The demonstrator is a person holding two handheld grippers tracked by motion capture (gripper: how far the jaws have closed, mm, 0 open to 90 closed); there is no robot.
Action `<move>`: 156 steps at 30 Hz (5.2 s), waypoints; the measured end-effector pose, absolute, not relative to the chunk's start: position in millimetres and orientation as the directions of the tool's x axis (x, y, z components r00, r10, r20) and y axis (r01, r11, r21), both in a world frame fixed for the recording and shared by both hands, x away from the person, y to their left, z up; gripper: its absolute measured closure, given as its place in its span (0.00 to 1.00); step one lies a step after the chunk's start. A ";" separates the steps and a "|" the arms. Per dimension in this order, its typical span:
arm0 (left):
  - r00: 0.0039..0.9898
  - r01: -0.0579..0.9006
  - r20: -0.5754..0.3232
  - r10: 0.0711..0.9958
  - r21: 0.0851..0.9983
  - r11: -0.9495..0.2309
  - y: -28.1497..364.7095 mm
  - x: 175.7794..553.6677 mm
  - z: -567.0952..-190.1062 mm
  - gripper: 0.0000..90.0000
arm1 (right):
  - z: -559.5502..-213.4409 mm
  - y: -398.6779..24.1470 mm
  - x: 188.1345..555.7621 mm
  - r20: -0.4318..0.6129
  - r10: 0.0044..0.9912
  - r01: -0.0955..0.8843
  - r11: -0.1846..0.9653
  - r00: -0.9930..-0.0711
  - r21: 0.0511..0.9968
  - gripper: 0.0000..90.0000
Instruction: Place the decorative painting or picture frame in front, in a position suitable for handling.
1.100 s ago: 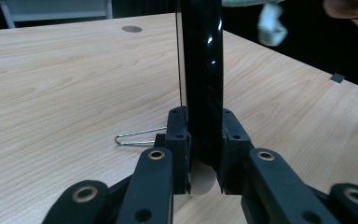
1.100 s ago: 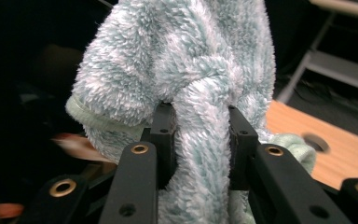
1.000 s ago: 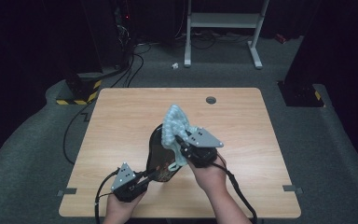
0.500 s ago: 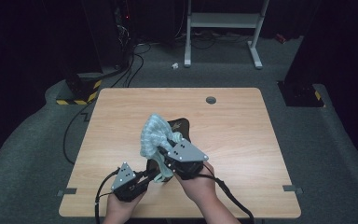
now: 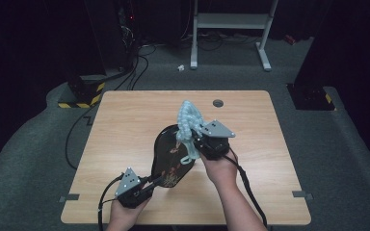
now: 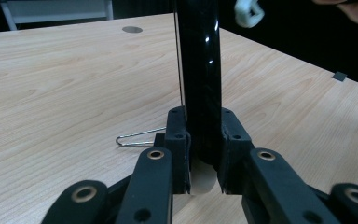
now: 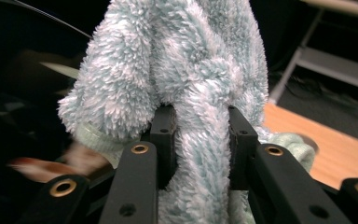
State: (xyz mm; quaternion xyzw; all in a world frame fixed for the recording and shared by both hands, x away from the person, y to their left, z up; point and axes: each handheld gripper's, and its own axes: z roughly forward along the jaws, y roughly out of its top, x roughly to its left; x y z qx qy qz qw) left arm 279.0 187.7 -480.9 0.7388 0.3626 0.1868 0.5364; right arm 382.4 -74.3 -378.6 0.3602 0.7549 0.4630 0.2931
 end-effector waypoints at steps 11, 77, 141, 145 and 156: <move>0.665 0.336 -0.112 0.739 0.928 -0.162 187.0 278.4 -480.7 0.86 | -384.0 -77.4 379.4 -0.109 0.816 0.275 0.313 -0.567 0.909 0.78; 0.659 0.337 -0.115 0.743 0.929 -0.155 186.1 278.0 -481.1 0.86 | -402.0 -39.7 315.5 -0.219 0.671 0.165 0.458 -0.708 0.873 0.78; 0.663 0.349 -0.137 0.736 0.926 -0.142 186.8 280.1 -481.2 0.86 | -410.5 -54.0 340.0 -0.239 0.718 0.221 0.483 -0.654 0.847 0.78; 0.665 0.348 -0.134 0.735 0.926 -0.145 187.0 280.4 -481.0 0.86 | -415.4 -65.7 356.5 -0.224 0.758 0.266 0.465 -0.612 0.844 0.78; 0.666 0.349 -0.139 0.733 0.926 -0.141 187.2 280.4 -481.4 0.86 | -430.5 -80.7 369.6 -0.214 0.795 0.331 0.459 -0.568 0.825 0.78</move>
